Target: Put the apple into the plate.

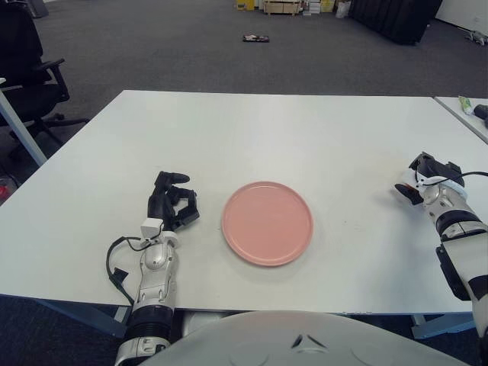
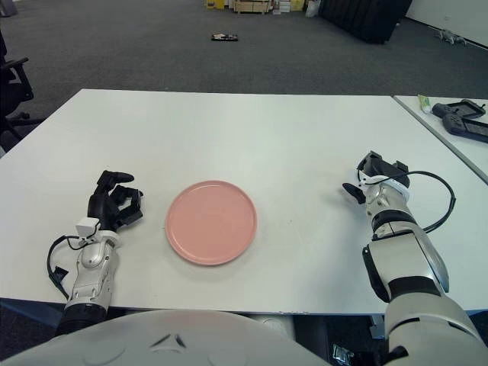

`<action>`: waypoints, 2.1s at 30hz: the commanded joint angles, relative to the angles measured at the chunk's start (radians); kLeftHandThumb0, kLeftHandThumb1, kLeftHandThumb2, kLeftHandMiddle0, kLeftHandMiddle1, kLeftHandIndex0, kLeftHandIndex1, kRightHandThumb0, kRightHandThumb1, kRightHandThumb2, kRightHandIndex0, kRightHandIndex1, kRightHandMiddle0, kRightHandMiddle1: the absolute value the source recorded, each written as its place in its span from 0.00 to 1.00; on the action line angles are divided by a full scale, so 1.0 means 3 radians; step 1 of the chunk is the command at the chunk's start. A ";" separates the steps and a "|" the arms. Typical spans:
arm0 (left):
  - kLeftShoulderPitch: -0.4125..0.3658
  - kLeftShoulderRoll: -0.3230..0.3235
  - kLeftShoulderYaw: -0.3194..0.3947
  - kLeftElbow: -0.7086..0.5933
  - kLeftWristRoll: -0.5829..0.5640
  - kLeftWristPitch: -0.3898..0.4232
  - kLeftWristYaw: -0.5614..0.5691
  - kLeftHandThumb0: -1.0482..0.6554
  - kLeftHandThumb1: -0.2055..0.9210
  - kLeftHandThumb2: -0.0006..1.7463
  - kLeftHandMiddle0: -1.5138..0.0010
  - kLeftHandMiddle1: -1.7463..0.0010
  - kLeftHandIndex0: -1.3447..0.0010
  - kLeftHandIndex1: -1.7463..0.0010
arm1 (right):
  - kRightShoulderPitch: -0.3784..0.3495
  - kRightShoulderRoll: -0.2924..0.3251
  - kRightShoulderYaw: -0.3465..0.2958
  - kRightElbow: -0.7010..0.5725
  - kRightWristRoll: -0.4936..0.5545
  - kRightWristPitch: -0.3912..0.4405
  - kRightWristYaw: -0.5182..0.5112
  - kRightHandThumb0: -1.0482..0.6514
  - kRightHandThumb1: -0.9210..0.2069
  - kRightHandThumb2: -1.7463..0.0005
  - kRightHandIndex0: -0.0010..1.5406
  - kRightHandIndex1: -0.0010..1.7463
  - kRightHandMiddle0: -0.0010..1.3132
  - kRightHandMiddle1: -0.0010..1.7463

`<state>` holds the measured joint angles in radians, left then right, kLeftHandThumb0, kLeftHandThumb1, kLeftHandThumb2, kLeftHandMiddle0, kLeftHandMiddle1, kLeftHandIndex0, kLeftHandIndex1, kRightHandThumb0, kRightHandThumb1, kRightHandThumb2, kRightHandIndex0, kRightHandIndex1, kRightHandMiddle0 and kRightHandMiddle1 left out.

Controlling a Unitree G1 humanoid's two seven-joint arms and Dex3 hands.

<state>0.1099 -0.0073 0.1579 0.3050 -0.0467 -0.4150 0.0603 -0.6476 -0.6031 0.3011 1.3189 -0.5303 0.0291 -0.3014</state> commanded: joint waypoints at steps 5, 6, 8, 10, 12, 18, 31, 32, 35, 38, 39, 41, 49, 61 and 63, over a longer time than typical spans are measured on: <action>-0.0001 0.0010 -0.0012 -0.0029 0.0036 0.0031 0.0030 0.61 0.54 0.69 0.67 0.03 0.71 0.00 | 0.0086 0.0070 -0.0046 0.0036 0.0046 -0.0083 -0.0157 0.62 0.74 0.13 0.57 0.88 0.42 1.00; -0.0001 0.0010 -0.0015 -0.0030 0.0042 0.0033 0.0034 0.61 0.54 0.69 0.67 0.04 0.71 0.00 | 0.0092 0.0064 -0.0055 0.0036 0.0052 -0.0115 -0.0192 0.62 0.75 0.12 0.57 0.89 0.42 1.00; 0.0000 0.0009 -0.0017 -0.0034 0.0047 0.0037 0.0036 0.61 0.55 0.69 0.67 0.04 0.71 0.00 | 0.0101 0.0055 -0.0069 0.0034 0.0061 -0.0166 -0.0249 0.62 0.75 0.12 0.57 0.89 0.43 1.00; 0.0000 0.0005 -0.0019 -0.0036 0.0051 0.0040 0.0038 0.61 0.55 0.69 0.67 0.04 0.71 0.00 | 0.0104 0.0049 -0.0079 0.0034 0.0063 -0.0203 -0.0295 0.62 0.75 0.12 0.57 0.89 0.43 1.00; 0.0000 0.0002 -0.0021 -0.0038 0.0057 0.0041 0.0040 0.61 0.55 0.68 0.67 0.04 0.71 0.00 | 0.0104 0.0043 -0.0088 0.0034 0.0059 -0.0237 -0.0342 0.62 0.75 0.12 0.57 0.89 0.43 1.00; -0.0005 -0.0004 -0.0026 -0.0037 0.0054 0.0043 0.0031 0.61 0.56 0.68 0.67 0.04 0.71 0.00 | 0.0016 0.0017 -0.0085 -0.0027 0.0031 -0.0329 -0.0510 0.62 0.75 0.12 0.57 0.89 0.43 1.00; -0.0017 -0.0033 -0.0012 -0.0015 0.0024 0.0027 0.0031 0.61 0.56 0.68 0.66 0.04 0.73 0.00 | -0.0023 0.0004 -0.0169 -0.0099 0.0076 -0.0449 -0.0742 0.62 0.73 0.15 0.57 0.86 0.42 1.00; -0.0017 -0.0033 -0.0011 -0.0014 0.0024 0.0025 0.0030 0.61 0.56 0.68 0.66 0.04 0.73 0.00 | -0.0030 0.0001 -0.0175 -0.0103 0.0075 -0.0458 -0.0752 0.62 0.73 0.15 0.57 0.86 0.42 1.00; -0.0016 -0.0033 -0.0010 -0.0014 0.0021 0.0023 0.0026 0.61 0.56 0.68 0.66 0.04 0.73 0.00 | -0.0047 -0.0007 -0.0193 -0.0128 0.0071 -0.0501 -0.0821 0.62 0.73 0.15 0.58 0.85 0.43 1.00; -0.0016 -0.0035 -0.0009 -0.0015 0.0014 0.0024 0.0020 0.61 0.56 0.68 0.66 0.04 0.73 0.00 | -0.0069 -0.0015 -0.0212 -0.0183 0.0068 -0.0541 -0.0900 0.62 0.75 0.14 0.59 0.84 0.44 1.00; -0.0016 -0.0036 -0.0009 -0.0016 0.0012 0.0025 0.0019 0.61 0.56 0.68 0.67 0.04 0.73 0.00 | -0.0075 -0.0015 -0.0220 -0.0216 0.0066 -0.0551 -0.0933 0.62 0.75 0.14 0.59 0.83 0.44 1.00; -0.0016 -0.0037 -0.0010 -0.0017 0.0010 0.0027 0.0019 0.61 0.56 0.68 0.67 0.03 0.73 0.00 | -0.0075 -0.0013 -0.0232 -0.0263 0.0061 -0.0566 -0.0982 0.62 0.76 0.14 0.59 0.83 0.44 1.00; -0.0017 -0.0045 -0.0014 -0.0013 0.0044 0.0041 0.0055 0.61 0.56 0.67 0.66 0.04 0.72 0.00 | -0.0069 -0.0039 -0.0265 -0.0415 0.0043 -0.0685 -0.1138 0.62 0.76 0.13 0.60 0.83 0.44 1.00; -0.0036 -0.0040 -0.0033 -0.0005 0.0105 0.0047 0.0109 0.61 0.56 0.67 0.65 0.06 0.72 0.00 | 0.0109 -0.0079 -0.0329 -0.1254 0.0004 -0.0678 -0.1157 0.62 0.76 0.12 0.58 0.87 0.43 1.00; -0.0040 -0.0042 -0.0034 0.0001 0.0078 0.0047 0.0087 0.61 0.55 0.67 0.65 0.07 0.72 0.00 | 0.0213 -0.0075 -0.0367 -0.1543 0.0023 -0.0662 -0.1094 0.62 0.76 0.12 0.57 0.88 0.43 1.00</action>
<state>0.1130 -0.0212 0.1523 0.2985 -0.0243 -0.4130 0.0860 -0.6243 -0.6240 0.2061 0.9601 -0.5272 -0.1738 -0.6472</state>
